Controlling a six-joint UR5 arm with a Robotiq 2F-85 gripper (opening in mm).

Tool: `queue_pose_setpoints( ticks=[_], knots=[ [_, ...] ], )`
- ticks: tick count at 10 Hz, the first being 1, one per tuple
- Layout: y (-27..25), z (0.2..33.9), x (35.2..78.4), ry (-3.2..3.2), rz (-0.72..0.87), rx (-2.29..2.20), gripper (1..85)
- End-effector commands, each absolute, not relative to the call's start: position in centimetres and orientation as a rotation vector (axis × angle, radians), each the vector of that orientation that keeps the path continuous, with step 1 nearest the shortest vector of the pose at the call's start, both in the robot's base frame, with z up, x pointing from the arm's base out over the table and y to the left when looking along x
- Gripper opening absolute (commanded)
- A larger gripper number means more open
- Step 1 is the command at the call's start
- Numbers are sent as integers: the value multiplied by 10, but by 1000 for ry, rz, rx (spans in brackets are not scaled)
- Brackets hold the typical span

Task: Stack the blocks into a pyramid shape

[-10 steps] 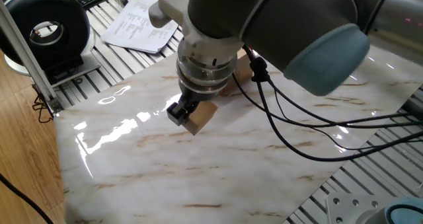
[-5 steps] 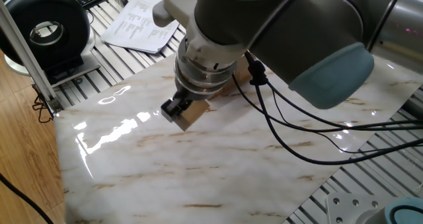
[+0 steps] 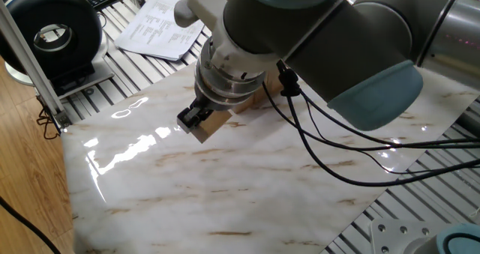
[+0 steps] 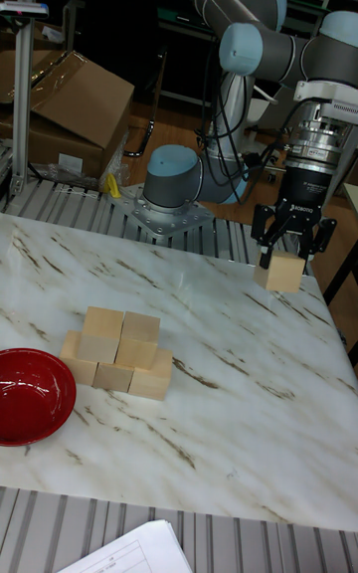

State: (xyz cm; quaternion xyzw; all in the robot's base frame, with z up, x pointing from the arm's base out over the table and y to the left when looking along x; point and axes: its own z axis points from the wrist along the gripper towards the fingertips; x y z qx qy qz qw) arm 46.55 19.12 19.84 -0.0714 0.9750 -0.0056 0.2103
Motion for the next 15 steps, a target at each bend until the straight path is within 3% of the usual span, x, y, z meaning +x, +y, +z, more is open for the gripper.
queue_pose_setpoints(
  ticks=[1, 10, 12, 15],
  knots=[
    [196, 192, 446, 2793, 32, -160, 7],
    [201, 185, 426, 2877, 75, -103, 7],
    [217, 182, 407, 2950, 180, -14, 7],
    [198, 173, 406, 2984, 78, -72, 7]
  ],
)
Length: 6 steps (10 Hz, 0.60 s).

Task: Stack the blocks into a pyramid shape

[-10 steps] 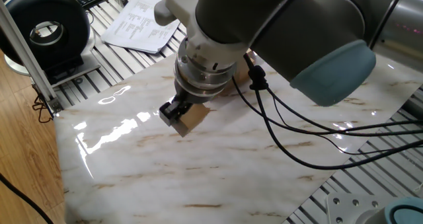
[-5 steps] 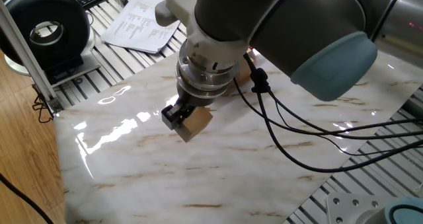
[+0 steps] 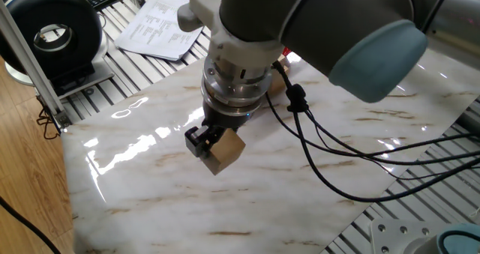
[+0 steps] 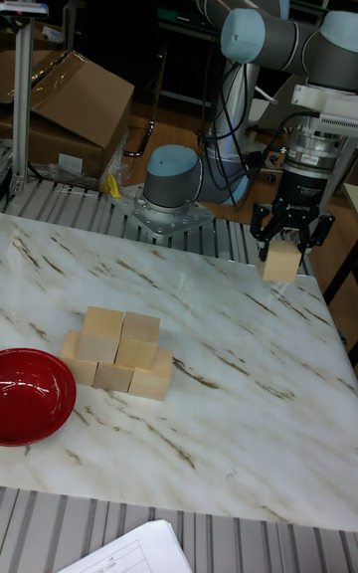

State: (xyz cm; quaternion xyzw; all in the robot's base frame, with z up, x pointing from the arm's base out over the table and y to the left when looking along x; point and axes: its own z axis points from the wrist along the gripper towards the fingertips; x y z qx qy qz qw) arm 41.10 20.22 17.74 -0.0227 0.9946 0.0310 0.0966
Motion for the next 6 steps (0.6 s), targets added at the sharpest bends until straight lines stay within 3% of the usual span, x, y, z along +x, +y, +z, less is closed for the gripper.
queue_pose_setpoints(
  ticks=[1, 5, 6],
  knots=[
    [197, 173, 405, 3011, 76, -62, 7],
    [192, 173, 419, 3114, 121, -36, 7],
    [180, 181, 424, 3170, 65, -43, 7]
  ],
)
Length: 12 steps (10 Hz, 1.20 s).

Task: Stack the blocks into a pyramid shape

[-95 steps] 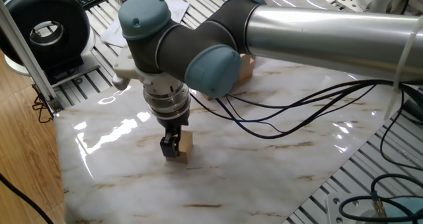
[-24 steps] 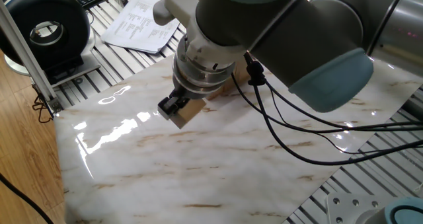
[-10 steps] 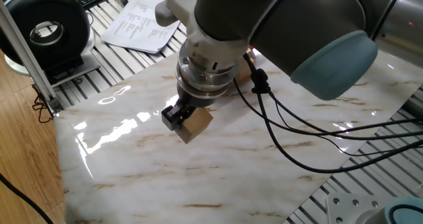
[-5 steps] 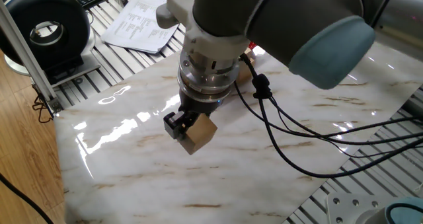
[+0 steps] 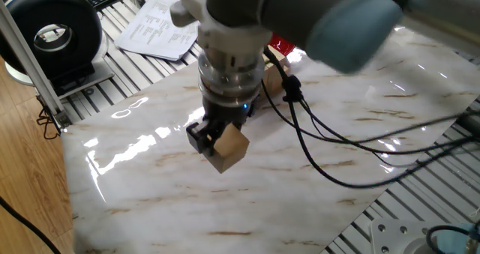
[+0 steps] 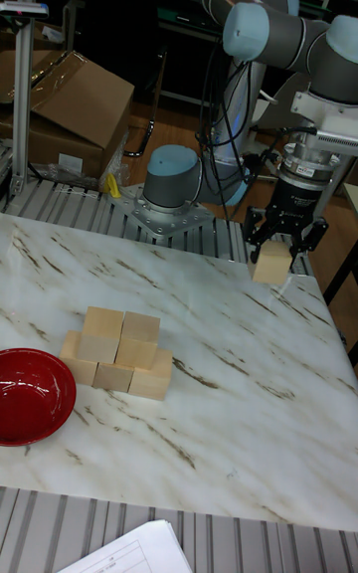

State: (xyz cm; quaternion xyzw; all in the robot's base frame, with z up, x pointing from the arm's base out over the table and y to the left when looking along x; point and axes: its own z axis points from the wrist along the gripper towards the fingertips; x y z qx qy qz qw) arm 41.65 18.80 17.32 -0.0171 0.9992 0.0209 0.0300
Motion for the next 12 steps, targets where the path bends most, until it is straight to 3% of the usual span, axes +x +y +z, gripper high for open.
queue_pose_setpoints(
  ticks=[1, 7, 12],
  knots=[
    [178, 190, 429, 3203, 47, -34, 7],
    [166, 184, 457, 3244, -96, -40, 7],
    [173, 180, 475, 3266, -113, 80, 7]
  ],
)
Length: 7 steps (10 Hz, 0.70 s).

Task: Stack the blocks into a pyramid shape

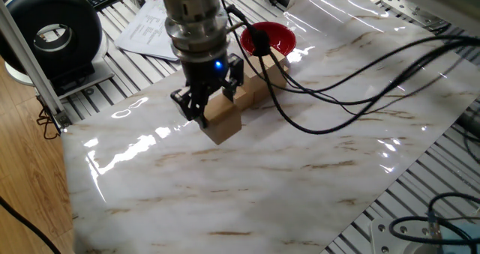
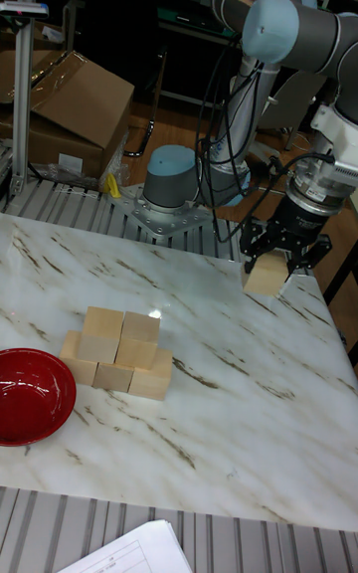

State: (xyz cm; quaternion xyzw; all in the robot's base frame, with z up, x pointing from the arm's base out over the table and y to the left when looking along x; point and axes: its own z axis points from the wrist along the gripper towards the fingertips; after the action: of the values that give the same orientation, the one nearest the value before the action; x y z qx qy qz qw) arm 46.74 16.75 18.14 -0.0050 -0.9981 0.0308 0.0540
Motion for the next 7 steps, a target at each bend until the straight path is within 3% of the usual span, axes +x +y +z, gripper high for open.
queue_pose_setpoints(
  ticks=[1, 7],
  knots=[
    [177, 179, 476, -3010, 86, -103, 7],
    [184, 177, 480, -3021, 49, -144, 7]
  ],
)
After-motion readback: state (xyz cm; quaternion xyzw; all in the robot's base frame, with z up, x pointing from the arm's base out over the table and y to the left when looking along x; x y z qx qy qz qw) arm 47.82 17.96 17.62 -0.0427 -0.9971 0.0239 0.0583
